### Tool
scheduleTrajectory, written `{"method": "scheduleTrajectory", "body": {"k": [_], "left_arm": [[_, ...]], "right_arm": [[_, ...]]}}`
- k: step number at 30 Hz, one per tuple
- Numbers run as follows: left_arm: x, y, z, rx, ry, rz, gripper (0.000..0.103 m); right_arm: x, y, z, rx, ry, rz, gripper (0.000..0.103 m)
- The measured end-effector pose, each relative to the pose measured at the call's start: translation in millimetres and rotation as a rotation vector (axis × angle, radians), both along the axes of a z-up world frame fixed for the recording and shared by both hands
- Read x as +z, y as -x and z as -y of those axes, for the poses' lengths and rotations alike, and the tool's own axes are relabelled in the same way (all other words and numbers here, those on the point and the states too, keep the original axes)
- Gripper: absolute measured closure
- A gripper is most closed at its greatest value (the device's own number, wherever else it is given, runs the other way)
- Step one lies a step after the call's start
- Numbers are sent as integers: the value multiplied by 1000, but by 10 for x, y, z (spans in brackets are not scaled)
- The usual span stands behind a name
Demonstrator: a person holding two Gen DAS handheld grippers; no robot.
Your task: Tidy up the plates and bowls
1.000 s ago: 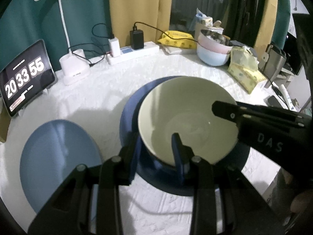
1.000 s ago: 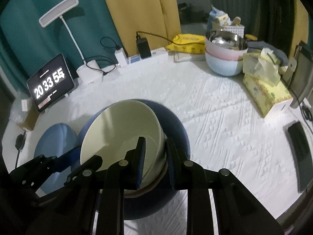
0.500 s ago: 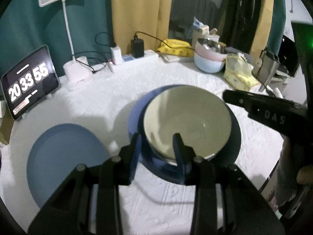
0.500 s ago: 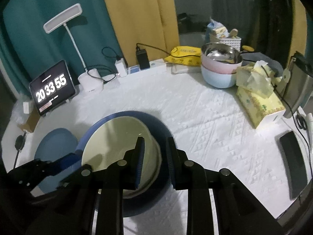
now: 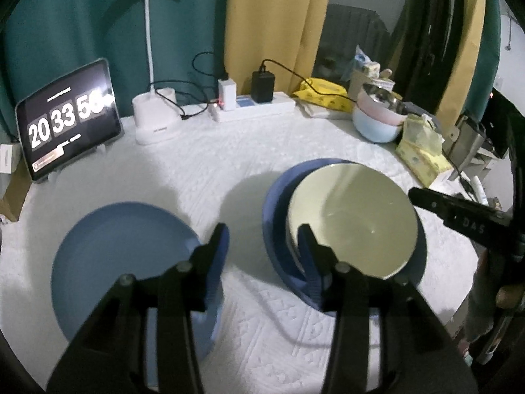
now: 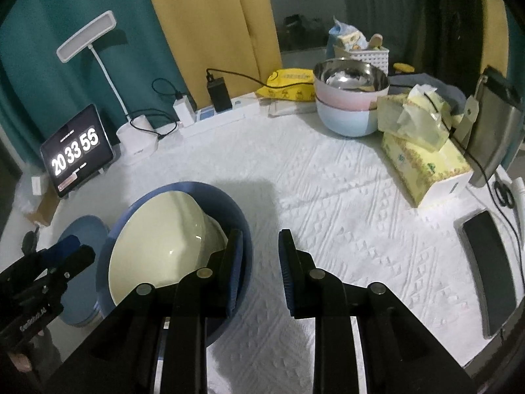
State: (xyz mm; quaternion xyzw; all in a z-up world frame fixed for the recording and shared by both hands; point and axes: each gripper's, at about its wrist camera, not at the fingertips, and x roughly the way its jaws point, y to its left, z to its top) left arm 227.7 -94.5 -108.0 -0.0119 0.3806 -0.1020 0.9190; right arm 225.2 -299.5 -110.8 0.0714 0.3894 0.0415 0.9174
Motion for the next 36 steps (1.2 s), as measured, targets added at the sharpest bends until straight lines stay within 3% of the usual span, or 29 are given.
{"method": "scheduleTrajectory", "body": {"k": [19, 36], "left_arm": [[-282, -188, 96, 48, -66, -66, 58], [-298, -189, 111, 42, -124, -6, 58]], "right_arm": [[-231, -132, -2, 33, -37, -54, 78], [-352, -175, 84, 52, -72, -53, 59]]}}
